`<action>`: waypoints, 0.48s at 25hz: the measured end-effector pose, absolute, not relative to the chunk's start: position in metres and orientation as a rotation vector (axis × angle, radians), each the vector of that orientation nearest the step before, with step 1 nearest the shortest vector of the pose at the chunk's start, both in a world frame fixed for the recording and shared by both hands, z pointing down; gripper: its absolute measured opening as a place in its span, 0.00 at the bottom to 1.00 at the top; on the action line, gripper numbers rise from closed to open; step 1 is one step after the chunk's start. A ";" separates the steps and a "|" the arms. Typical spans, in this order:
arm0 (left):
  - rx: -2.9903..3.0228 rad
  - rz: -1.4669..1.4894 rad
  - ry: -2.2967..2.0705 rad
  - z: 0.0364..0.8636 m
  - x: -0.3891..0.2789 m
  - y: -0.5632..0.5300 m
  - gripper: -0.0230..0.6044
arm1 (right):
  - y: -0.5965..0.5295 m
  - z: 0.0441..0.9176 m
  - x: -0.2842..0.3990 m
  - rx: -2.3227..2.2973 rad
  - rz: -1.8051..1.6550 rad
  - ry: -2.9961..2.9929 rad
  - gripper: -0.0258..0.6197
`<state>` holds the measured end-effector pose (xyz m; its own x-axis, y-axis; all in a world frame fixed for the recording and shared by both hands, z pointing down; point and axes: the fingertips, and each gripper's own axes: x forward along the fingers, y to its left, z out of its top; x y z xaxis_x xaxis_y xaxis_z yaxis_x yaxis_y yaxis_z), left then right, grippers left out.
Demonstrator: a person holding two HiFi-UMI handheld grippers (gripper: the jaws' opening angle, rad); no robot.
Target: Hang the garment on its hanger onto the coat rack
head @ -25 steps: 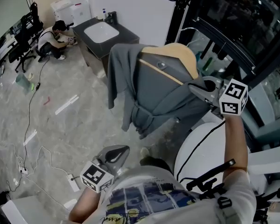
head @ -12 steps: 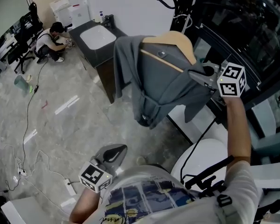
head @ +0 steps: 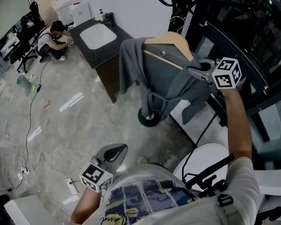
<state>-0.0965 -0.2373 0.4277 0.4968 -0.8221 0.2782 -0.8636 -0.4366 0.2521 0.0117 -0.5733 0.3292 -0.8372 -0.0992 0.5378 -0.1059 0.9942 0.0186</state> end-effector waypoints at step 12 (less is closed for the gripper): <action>2.395 0.197 -1.415 0.426 -0.100 -0.252 0.04 | -0.591 0.349 0.004 0.121 0.033 -2.569 0.06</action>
